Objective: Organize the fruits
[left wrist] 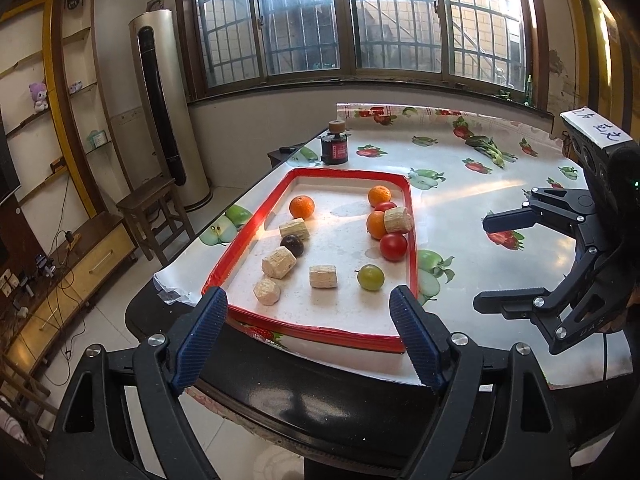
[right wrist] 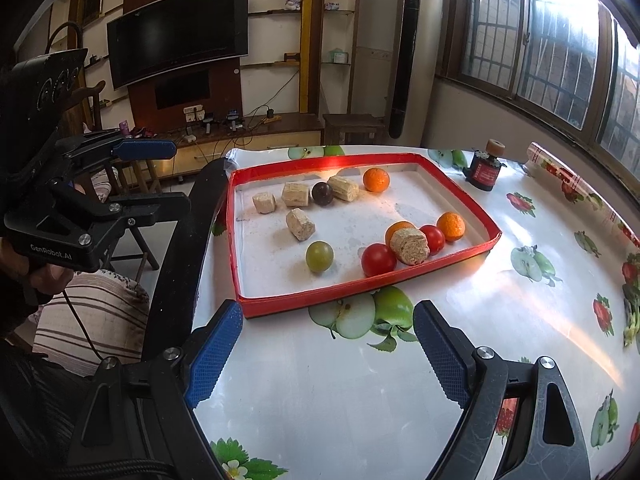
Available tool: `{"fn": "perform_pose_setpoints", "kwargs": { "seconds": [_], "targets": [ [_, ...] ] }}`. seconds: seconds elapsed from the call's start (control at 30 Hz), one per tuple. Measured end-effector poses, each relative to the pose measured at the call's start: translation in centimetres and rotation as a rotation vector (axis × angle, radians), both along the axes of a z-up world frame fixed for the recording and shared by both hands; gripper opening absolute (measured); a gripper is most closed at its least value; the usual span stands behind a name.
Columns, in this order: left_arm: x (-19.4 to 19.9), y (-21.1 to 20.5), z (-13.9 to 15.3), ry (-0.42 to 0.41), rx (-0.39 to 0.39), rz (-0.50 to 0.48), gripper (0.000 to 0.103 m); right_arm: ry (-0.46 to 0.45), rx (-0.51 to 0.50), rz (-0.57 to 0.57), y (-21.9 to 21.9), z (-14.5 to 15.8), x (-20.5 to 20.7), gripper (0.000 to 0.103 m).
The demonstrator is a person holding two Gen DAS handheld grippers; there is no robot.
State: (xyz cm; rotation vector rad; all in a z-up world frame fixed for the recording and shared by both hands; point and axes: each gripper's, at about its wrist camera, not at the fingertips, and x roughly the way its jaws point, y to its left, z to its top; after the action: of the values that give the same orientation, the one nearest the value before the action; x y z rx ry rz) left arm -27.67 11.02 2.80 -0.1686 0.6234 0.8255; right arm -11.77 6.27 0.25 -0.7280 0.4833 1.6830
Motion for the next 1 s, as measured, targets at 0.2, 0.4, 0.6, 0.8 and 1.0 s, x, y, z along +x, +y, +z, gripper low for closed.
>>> {"fn": "perform_pose_setpoints", "kwargs": {
  "seconds": [0.2, 0.4, 0.6, 0.8, 1.0],
  "targets": [
    [-0.1, -0.3, 0.1, -0.004, 0.011, -0.007, 0.084, 0.014, 0.005, -0.013, -0.6, -0.1, 0.3, 0.088],
    [-0.3, -0.5, 0.2, -0.017, 0.014, -0.009, 0.084, 0.021, 0.048, -0.041, -1.4, 0.2, 0.6, 0.088],
    [-0.3, -0.8, 0.3, -0.015, 0.028, -0.007, 0.084, 0.053, 0.120, -0.072, -2.4, 1.1, 1.0, 0.093],
    [-0.1, -1.1, 0.4, -0.012, 0.034, -0.011, 0.084, 0.058, 0.122, -0.072, -2.7, 1.3, 1.1, 0.094],
    [0.0, -1.2, 0.5, -0.010, 0.038, -0.015, 0.084, 0.059, 0.116, -0.069, -2.9, 1.1, 1.0, 0.094]
  ]
}}
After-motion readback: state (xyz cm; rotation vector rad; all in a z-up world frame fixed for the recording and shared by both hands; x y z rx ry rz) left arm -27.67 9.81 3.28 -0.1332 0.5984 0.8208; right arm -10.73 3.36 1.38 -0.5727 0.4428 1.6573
